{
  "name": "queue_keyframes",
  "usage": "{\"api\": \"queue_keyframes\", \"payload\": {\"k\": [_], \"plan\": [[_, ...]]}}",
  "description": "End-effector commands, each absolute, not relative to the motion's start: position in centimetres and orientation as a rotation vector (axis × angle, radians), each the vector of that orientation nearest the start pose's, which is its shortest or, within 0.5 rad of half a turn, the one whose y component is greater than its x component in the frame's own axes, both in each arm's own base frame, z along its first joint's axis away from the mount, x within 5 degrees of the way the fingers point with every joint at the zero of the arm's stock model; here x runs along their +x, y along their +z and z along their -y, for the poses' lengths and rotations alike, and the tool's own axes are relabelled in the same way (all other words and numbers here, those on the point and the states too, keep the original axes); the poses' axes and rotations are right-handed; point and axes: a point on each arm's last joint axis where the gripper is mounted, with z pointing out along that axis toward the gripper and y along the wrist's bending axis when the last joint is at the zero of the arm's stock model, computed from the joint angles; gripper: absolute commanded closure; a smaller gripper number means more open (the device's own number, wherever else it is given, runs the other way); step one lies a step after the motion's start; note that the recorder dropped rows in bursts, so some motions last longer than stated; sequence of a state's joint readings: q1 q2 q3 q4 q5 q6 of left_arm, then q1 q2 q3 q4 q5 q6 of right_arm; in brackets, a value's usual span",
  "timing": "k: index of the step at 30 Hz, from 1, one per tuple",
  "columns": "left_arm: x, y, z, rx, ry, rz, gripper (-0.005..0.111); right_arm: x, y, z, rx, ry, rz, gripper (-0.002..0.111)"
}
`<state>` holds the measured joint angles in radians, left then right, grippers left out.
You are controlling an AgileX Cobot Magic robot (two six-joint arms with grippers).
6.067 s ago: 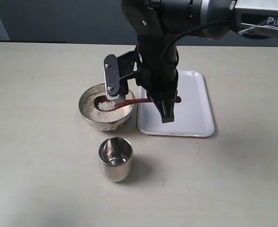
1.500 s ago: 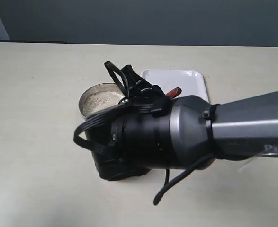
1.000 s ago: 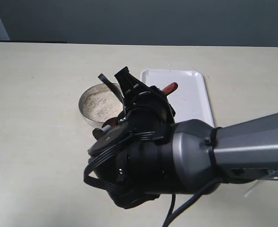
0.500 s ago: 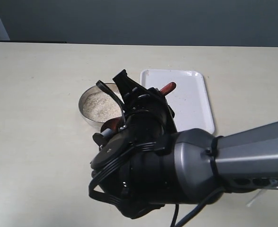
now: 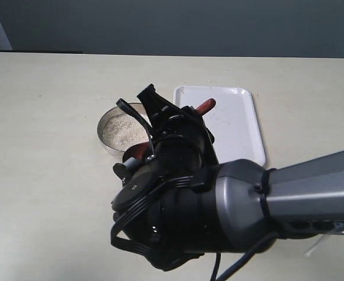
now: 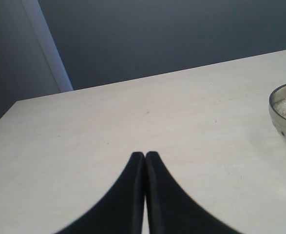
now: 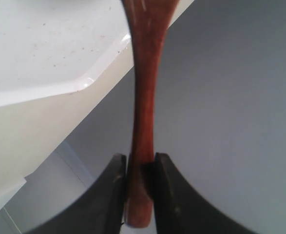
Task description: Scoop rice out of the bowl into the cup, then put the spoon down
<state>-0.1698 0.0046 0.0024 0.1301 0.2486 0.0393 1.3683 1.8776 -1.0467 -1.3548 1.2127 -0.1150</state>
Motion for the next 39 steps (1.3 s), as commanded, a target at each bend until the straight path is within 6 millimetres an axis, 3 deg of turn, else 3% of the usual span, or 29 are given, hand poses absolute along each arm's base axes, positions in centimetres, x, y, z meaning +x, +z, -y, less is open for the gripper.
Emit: {"api": "queue_keyframes", "payload": {"k": [1, 17, 26, 39], "plan": [[5.5, 19.2, 0.7, 0.266, 0.02, -1.699, 0.106, 15.0, 19.3, -30.8, -2.117, -1.479, -0.952, 0.109], [5.5, 19.2, 0.7, 0.266, 0.02, -1.699, 0.106, 14.7, 20.1, -30.6, -2.102, -1.455, -0.971, 0.109], [5.5, 19.2, 0.7, 0.266, 0.02, -1.699, 0.106, 14.2, 18.3, -29.0, -2.132, -1.494, -0.935, 0.109], [5.5, 19.2, 0.7, 0.266, 0.02, -1.699, 0.106, 14.0, 20.3, -28.3, -2.035, -1.406, -1.062, 0.109]]}}
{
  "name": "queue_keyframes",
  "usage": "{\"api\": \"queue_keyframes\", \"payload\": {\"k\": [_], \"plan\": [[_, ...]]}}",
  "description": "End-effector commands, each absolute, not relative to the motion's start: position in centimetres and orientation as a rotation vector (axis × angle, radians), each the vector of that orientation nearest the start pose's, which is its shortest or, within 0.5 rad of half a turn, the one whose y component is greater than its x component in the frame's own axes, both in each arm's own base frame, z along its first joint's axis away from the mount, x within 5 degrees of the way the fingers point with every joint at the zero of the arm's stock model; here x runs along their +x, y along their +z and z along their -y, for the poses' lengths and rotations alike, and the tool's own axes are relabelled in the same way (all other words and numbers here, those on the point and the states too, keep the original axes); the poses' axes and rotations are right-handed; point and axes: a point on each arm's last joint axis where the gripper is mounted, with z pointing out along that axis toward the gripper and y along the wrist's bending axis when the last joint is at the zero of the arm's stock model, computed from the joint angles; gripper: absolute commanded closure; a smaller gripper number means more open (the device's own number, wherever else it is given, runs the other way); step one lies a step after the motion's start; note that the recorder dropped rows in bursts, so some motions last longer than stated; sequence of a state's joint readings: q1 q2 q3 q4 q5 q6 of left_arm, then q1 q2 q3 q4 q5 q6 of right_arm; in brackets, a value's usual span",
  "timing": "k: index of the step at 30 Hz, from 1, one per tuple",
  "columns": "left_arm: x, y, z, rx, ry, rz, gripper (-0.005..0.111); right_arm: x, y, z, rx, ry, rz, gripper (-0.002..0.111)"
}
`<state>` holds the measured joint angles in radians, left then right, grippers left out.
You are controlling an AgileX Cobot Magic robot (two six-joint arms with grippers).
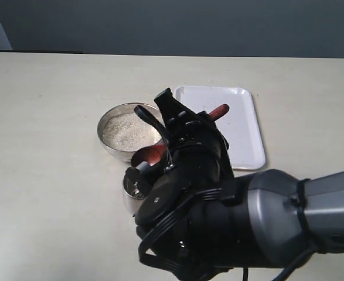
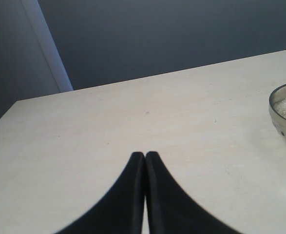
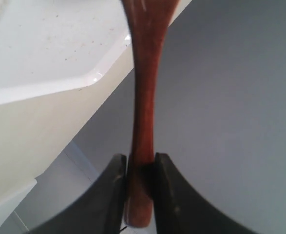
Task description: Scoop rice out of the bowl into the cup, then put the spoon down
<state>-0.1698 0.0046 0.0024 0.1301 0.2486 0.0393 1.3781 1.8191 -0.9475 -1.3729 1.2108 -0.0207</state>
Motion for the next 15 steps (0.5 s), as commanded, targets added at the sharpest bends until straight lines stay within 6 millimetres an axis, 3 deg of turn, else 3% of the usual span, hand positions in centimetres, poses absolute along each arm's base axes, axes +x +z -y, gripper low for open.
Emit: {"api": "queue_keyframes", "payload": {"k": [1, 9, 15], "plan": [[5.5, 19.2, 0.7, 0.266, 0.02, -1.699, 0.106, 14.0, 20.7, -28.2, -2.017, -1.381, -1.108, 0.109], [5.5, 19.2, 0.7, 0.266, 0.02, -1.699, 0.106, 15.3, 22.8, -26.4, -1.661, -0.997, -1.815, 0.109], [5.5, 19.2, 0.7, 0.266, 0.02, -1.699, 0.106, 19.2, 23.4, -25.3, -1.374, -0.707, -2.11, 0.109]]}}
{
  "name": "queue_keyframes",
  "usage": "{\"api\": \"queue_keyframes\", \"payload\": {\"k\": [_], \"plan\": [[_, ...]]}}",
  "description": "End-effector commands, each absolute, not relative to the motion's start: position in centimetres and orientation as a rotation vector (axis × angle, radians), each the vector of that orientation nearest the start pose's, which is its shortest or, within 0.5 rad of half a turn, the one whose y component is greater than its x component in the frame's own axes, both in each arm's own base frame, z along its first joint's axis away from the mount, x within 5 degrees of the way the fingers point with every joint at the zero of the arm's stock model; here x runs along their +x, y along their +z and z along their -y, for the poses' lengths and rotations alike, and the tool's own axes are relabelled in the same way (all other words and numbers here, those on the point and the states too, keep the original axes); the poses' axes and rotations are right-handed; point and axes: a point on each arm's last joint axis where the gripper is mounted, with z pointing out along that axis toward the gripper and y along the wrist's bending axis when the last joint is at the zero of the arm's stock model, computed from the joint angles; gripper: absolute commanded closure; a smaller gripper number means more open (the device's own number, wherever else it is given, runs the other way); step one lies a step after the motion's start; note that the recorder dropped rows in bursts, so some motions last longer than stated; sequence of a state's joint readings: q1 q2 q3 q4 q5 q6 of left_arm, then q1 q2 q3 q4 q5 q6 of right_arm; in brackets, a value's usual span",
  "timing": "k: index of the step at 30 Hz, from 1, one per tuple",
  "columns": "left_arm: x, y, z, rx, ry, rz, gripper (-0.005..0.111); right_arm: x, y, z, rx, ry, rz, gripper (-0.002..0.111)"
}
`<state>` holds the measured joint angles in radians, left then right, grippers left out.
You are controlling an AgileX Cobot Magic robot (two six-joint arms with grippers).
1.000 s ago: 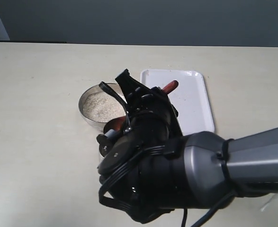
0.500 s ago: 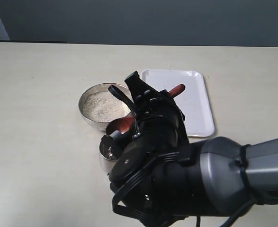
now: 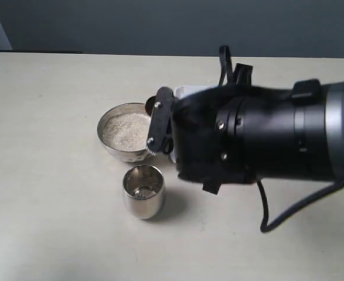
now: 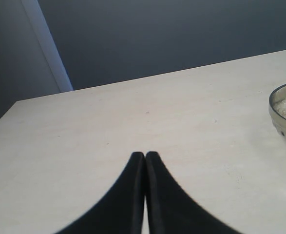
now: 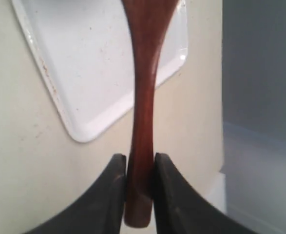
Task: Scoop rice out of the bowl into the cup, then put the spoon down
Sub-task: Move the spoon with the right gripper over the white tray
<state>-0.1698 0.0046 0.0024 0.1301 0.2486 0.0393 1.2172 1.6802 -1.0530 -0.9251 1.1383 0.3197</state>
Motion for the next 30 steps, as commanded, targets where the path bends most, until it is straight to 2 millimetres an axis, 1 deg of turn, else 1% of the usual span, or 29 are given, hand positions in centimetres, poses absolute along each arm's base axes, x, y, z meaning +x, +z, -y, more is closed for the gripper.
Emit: {"api": "queue_keyframes", "payload": {"k": [1, 5, 9, 11, 13, 17, 19, 21, 26, 30], "plan": [[5.5, 19.2, 0.7, 0.266, 0.02, -1.699, 0.106, 20.0, 23.6, -25.2, -1.315, -0.662, -2.131, 0.109], [5.5, 19.2, 0.7, 0.266, 0.02, -1.699, 0.106, 24.4, 24.9, -23.7, -1.018, -0.435, -2.269, 0.109], [5.5, 19.2, 0.7, 0.266, 0.02, -1.699, 0.106, 28.7, 26.3, -21.5, -0.649, -0.082, -2.42, 0.109], [5.5, 19.2, 0.7, 0.266, 0.02, -1.699, 0.106, 30.4, 26.3, -20.3, -0.575, 0.0, -2.448, 0.109], [5.5, 19.2, 0.7, 0.266, 0.02, -1.699, 0.106, 31.7, 26.0, -19.4, -0.538, 0.046, -2.491, 0.109], [5.5, 19.2, 0.7, 0.266, 0.02, -1.699, 0.106, 32.9, 24.1, -19.1, -0.599, 0.087, -2.572, 0.109], [5.5, 19.2, 0.7, 0.266, 0.02, -1.699, 0.106, 33.1, 22.7, -19.4, -0.612, 0.089, -2.618, 0.109], [5.5, 19.2, 0.7, 0.266, 0.02, -1.699, 0.106, 33.4, 20.8, -19.7, -0.609, 0.092, -2.682, 0.109], [5.5, 19.2, 0.7, 0.266, 0.02, -1.699, 0.106, 33.9, 16.9, -20.4, -0.601, 0.113, -2.784, 0.109], [5.5, 19.2, 0.7, 0.266, 0.02, -1.699, 0.106, 34.1, 15.2, -20.7, -0.588, 0.128, -2.807, 0.109]]}}
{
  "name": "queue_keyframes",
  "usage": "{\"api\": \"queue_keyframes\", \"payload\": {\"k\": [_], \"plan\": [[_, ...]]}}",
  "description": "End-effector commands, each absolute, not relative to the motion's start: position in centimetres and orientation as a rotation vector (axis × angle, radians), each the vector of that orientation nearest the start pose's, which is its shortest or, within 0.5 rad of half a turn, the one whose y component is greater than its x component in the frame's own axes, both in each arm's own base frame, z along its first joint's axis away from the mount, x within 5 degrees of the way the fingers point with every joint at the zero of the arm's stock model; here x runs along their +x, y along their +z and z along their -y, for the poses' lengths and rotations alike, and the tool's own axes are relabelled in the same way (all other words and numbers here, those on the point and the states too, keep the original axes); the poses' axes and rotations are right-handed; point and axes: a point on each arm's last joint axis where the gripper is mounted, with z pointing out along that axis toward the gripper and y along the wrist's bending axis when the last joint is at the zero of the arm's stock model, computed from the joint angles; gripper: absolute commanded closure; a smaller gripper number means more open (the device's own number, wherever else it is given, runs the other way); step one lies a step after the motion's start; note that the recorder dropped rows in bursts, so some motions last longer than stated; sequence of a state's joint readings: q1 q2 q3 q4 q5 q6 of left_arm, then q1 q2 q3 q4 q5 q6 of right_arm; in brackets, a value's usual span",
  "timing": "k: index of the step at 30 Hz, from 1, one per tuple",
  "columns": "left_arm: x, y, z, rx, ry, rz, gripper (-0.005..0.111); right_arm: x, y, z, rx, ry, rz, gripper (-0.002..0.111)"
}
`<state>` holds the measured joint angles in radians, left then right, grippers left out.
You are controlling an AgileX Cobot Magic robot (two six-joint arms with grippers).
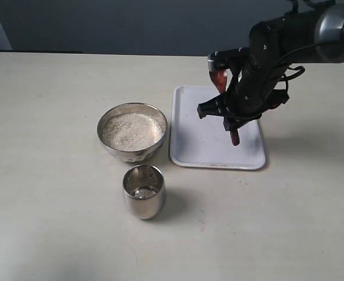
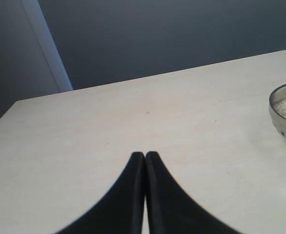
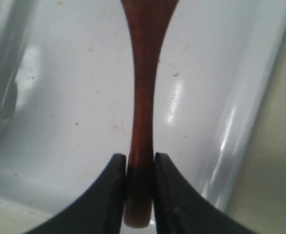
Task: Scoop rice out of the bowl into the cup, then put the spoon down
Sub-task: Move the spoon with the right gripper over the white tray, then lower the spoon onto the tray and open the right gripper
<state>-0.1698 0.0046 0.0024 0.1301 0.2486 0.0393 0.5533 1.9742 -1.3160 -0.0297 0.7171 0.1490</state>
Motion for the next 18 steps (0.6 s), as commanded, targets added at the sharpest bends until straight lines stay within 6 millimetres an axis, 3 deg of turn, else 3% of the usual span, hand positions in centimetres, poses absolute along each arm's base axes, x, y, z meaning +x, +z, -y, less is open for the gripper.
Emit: {"api": "queue_keyframes", "payload": {"k": [1, 18], "plan": [[5.5, 19.2, 0.7, 0.266, 0.02, -1.699, 0.106, 34.2, 14.9, -20.8, -0.587, 0.129, -2.81, 0.109], [5.5, 19.2, 0.7, 0.266, 0.02, -1.699, 0.106, 34.4, 13.8, -21.0, -0.585, 0.124, -2.843, 0.109]]}}
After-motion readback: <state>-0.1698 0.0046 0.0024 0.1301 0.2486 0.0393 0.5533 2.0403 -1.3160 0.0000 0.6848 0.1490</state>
